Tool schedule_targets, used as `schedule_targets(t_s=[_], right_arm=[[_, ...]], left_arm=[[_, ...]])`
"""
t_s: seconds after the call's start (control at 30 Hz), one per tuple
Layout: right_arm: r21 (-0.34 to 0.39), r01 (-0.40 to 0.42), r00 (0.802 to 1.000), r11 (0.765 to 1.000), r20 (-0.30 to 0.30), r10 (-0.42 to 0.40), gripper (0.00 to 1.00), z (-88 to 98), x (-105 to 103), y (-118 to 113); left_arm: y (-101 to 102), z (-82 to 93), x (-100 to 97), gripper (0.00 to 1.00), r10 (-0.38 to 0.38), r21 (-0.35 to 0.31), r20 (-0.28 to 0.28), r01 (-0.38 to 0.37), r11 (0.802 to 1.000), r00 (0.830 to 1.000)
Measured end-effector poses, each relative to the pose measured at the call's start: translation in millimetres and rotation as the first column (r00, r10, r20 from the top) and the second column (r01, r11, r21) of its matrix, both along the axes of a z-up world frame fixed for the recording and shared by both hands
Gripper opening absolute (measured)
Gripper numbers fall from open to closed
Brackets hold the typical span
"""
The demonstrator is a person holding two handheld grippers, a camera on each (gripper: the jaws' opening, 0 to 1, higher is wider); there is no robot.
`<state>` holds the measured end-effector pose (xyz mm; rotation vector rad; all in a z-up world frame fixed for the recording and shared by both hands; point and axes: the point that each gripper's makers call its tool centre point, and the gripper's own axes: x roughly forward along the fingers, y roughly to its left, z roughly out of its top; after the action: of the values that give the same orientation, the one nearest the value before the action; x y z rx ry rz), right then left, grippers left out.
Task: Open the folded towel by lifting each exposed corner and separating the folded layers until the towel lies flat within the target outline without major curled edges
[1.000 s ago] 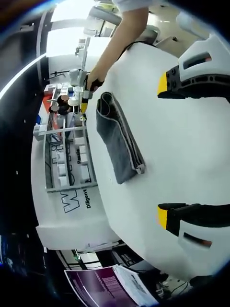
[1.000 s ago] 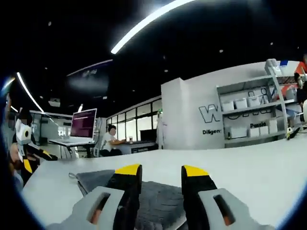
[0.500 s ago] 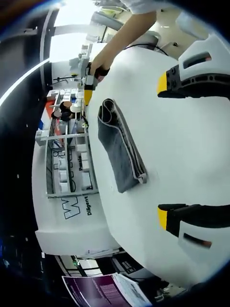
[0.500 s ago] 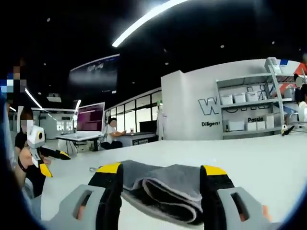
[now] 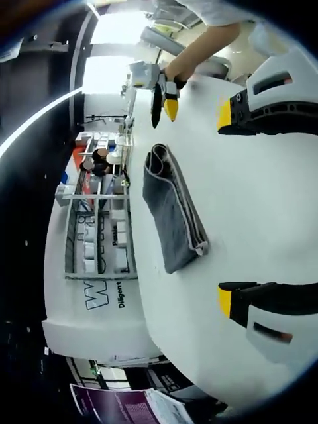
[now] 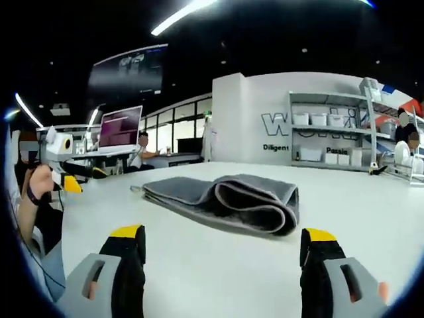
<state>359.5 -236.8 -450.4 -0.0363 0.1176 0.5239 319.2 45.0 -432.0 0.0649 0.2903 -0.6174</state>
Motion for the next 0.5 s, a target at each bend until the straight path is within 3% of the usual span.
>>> schedule_targets(t_s=[0.17, 0.5], right_arm=[[-0.017, 0.006, 1.000, 1.000, -0.008, -0.007, 0.99, -4.2, -5, 2], [-0.015, 0.029, 1.000, 0.999, -0.006, -0.029, 0.99, -5.4, -8, -5]], left_arm=[[-1, 4.7, -0.5, 0.91, -0.022, 0.002, 0.015, 0.022, 1.000, 1.000], [9, -3.1, 0.7, 0.91, -0.044, 0.103, 0.006, 0.043, 0.994, 0.999]])
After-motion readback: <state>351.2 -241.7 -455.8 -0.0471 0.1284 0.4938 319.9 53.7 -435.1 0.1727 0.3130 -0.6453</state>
